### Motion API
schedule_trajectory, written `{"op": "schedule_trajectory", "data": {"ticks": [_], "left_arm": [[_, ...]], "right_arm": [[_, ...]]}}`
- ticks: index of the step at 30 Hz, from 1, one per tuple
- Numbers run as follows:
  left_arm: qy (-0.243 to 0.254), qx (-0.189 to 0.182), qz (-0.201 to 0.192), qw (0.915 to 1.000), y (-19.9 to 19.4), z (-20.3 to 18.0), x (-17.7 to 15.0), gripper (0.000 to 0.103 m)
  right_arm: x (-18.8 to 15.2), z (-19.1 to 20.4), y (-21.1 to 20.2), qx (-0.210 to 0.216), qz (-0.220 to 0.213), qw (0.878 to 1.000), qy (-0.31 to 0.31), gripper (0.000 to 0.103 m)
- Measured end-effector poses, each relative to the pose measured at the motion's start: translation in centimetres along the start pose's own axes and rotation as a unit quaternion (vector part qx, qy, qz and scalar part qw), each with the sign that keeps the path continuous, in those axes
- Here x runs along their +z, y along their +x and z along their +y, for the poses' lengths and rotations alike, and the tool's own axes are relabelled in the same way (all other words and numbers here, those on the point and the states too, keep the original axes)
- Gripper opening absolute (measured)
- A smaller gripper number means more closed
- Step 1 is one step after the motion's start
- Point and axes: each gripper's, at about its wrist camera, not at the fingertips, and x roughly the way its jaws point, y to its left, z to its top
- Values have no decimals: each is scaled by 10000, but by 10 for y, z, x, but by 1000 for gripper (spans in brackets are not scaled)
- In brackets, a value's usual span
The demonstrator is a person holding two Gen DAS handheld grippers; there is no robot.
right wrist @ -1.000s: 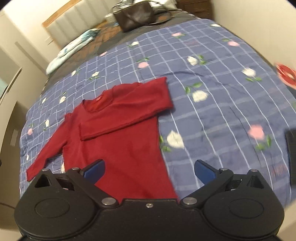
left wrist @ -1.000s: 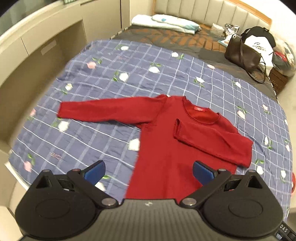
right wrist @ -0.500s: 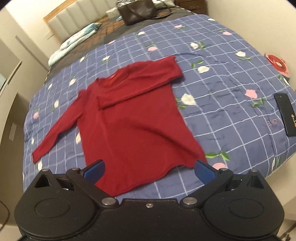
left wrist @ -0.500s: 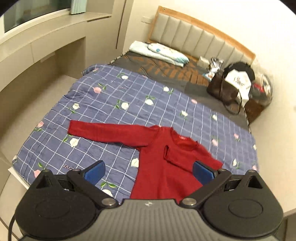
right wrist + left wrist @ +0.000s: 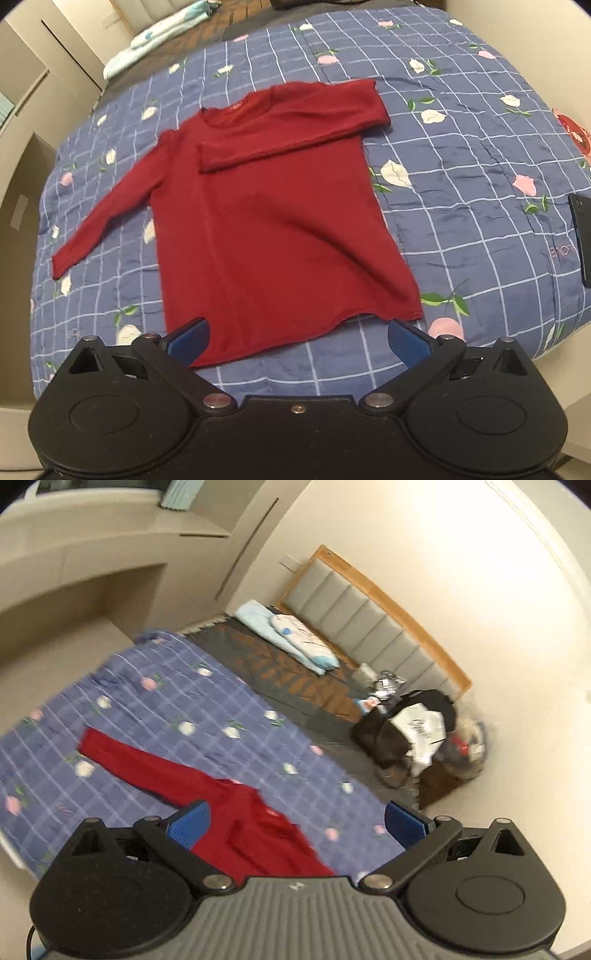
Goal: Fold small clothes
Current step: 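Lift the right gripper away and move it toward the other sleeve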
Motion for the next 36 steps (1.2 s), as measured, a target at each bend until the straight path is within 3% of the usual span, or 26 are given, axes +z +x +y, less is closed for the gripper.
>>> {"op": "schedule_trajectory", "data": {"ticks": [5, 17, 31, 36], "left_arm": [[-74, -171, -347, 9992, 2, -18, 8, 103], [-575, -51, -831, 9949, 5, -51, 14, 103], [-699, -112, -1218, 9900, -17, -48, 12, 103], [-680, 282, -1138, 9908, 5, -15, 19, 103]], "right_arm": [[25, -14, 12, -96, 128, 9999, -53, 102], [84, -10, 27, 209, 123, 9989, -408, 102], [102, -9, 27, 376, 14, 9982, -460, 102], [99, -6, 32, 374, 48, 9989, -295, 102]]}}
